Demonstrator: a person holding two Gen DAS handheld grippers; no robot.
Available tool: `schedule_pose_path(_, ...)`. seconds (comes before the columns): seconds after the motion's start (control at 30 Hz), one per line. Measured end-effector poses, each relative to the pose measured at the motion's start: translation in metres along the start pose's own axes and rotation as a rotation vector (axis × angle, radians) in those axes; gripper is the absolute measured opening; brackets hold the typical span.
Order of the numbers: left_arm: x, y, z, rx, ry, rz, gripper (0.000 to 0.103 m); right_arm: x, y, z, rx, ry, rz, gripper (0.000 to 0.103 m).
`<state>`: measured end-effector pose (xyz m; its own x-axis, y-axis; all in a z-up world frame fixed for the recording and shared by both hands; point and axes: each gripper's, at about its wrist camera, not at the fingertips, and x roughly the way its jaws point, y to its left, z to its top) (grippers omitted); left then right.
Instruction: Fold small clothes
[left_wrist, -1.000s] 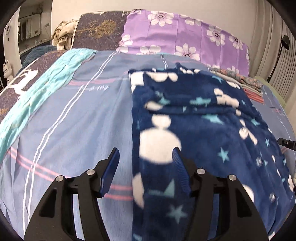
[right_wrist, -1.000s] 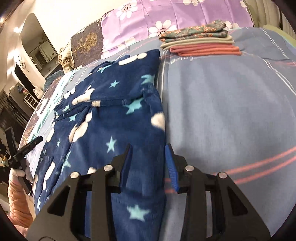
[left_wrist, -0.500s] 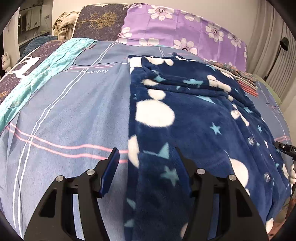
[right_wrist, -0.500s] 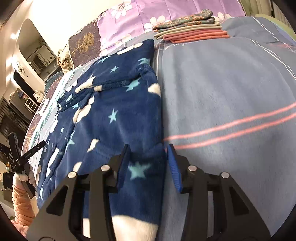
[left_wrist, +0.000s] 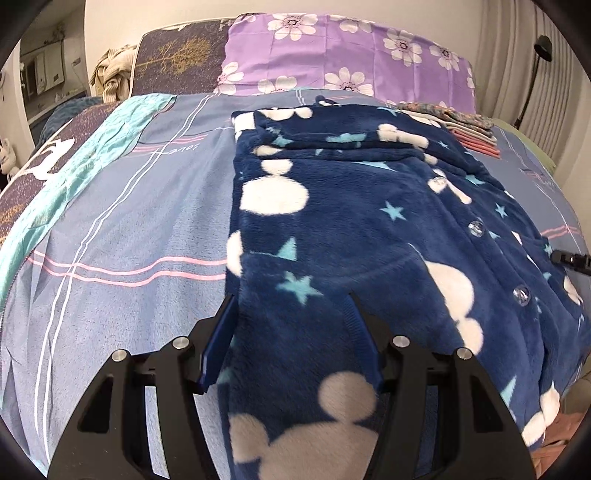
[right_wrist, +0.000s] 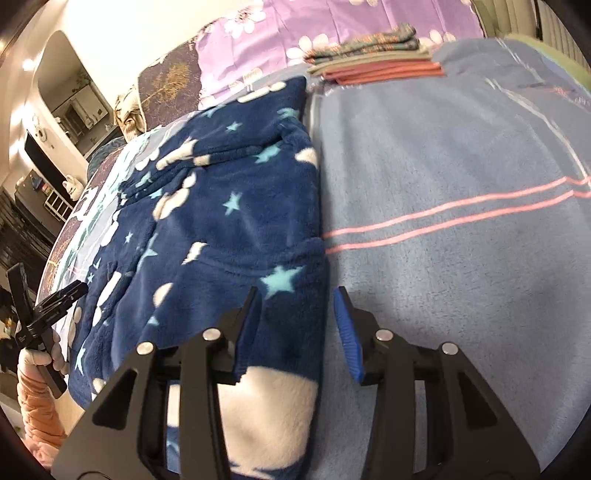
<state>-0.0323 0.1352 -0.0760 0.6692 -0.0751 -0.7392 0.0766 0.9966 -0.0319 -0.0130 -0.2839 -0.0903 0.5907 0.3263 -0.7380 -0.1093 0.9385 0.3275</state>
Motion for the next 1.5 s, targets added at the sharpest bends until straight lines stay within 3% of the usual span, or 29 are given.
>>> schedule_pose_path(0.1,-0.002,-0.004,-0.003,0.007,-0.002,-0.01,0.06,-0.011,0.02,-0.001,-0.05,-0.015,0.048,0.031)
schedule_pose_path(0.27,-0.003,-0.012,-0.009,-0.004,0.003,-0.019,0.06,-0.013,0.071,-0.013,-0.169,0.041,0.237,0.026)
schedule_pose_path(0.4,-0.022,-0.039,-0.013,0.03,-0.036,-0.174,0.06,0.005,0.114,-0.037,-0.276,0.158,0.368,0.026)
schedule_pose_path(0.6,-0.039,-0.109,-0.039,0.284,-0.006,-0.321,0.06,0.026,0.126,-0.054,-0.309,0.228,0.323,0.026)
schedule_pose_path(0.8,-0.051,-0.136,-0.066,0.452,0.022,-0.341,0.066,0.022,0.128,-0.063,-0.334,0.225,0.305,0.026)
schedule_pose_path(0.87,-0.047,-0.137,-0.069,0.437,0.033,-0.343,0.066,0.016,0.128,-0.06,-0.315,0.205,0.327,0.025)
schedule_pose_path(0.9,-0.043,-0.136,-0.071,0.429,0.04,-0.342,0.066,0.012,0.127,-0.057,-0.31,0.194,0.353,0.016)
schedule_pose_path(0.93,-0.04,-0.136,-0.072,0.421,0.038,-0.34,0.066,0.01,0.129,-0.056,-0.312,0.185,0.378,0.013)
schedule_pose_path(1.0,-0.032,-0.13,-0.071,0.351,0.051,-0.363,0.055,0.006,0.134,-0.054,-0.321,0.174,0.41,0.013)
schedule_pose_path(1.07,-0.034,-0.118,-0.062,0.265,0.051,-0.404,0.016,0.006,0.136,-0.057,-0.328,0.187,0.416,0.013)
schedule_pose_path(1.13,-0.039,-0.102,-0.051,0.147,0.047,-0.493,0.002,0.016,0.138,-0.065,-0.342,0.234,0.407,0.013)
schedule_pose_path(1.2,-0.049,-0.09,-0.041,0.082,0.008,-0.553,0.002,0.029,0.137,-0.074,-0.335,0.286,0.393,0.013)
schedule_pose_path(1.27,-0.061,-0.089,-0.034,0.076,-0.031,-0.596,0.002,0.033,0.135,-0.078,-0.308,0.281,0.415,0.013)
schedule_pose_path(1.5,-0.062,-0.097,-0.029,0.083,-0.018,-0.625,0.002,0.016,0.141,-0.075,-0.356,0.262,0.485,0.013)
